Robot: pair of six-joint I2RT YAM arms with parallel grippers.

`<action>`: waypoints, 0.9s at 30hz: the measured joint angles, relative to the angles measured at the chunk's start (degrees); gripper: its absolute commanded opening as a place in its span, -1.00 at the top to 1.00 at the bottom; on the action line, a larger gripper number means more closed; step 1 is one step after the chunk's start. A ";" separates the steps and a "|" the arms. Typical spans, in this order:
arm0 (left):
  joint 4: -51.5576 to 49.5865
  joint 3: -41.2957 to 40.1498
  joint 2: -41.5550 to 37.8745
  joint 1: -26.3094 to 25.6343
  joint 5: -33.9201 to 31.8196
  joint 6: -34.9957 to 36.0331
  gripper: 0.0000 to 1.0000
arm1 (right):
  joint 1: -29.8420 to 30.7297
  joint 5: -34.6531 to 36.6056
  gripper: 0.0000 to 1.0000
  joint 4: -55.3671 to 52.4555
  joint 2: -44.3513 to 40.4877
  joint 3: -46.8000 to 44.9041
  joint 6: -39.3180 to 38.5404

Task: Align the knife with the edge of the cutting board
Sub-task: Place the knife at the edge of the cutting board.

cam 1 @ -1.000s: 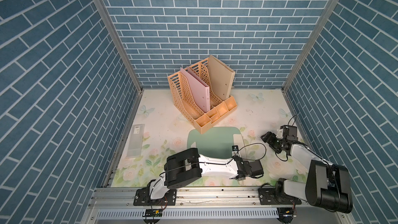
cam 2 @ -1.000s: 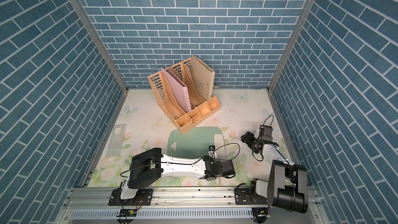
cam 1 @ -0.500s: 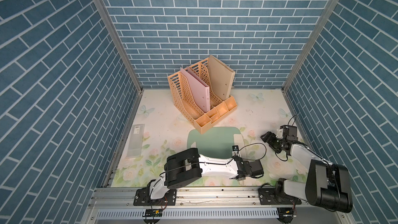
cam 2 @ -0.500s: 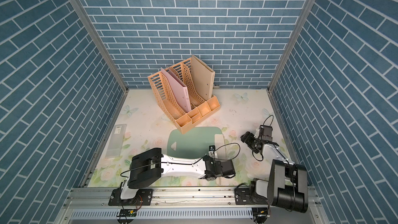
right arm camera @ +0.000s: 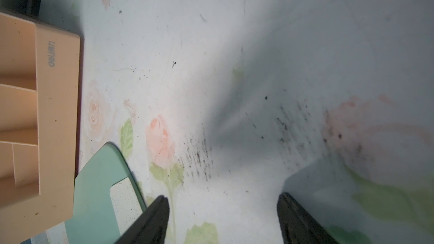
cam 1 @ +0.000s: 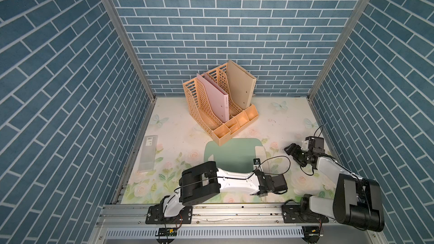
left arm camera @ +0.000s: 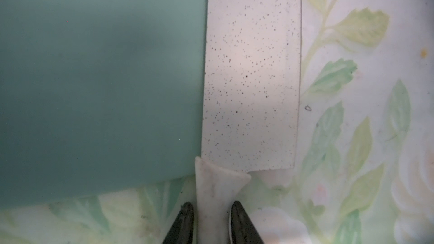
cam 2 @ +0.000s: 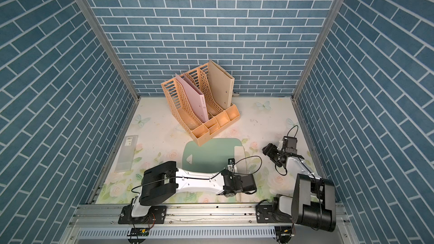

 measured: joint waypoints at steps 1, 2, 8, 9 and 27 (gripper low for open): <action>0.17 -0.04 0.00 0.00 -0.04 0.00 0.31 | 0.00 0.00 -0.53 0.00 0.00 0.00 0.00; 0.24 -0.07 0.00 0.00 -0.04 0.00 0.30 | 0.00 0.00 -0.53 0.00 0.00 0.00 0.00; 1.25 -0.07 0.00 0.00 -0.07 0.33 -0.10 | -0.02 -0.04 -0.53 0.00 0.00 0.00 0.00; 1.51 -0.07 0.00 0.00 -0.09 0.31 -0.23 | -0.02 -0.04 -0.53 0.00 0.00 0.00 0.00; 2.08 -0.66 -1.16 -0.02 -1.40 0.63 -0.99 | -0.04 -0.20 -0.53 0.00 0.02 0.00 0.00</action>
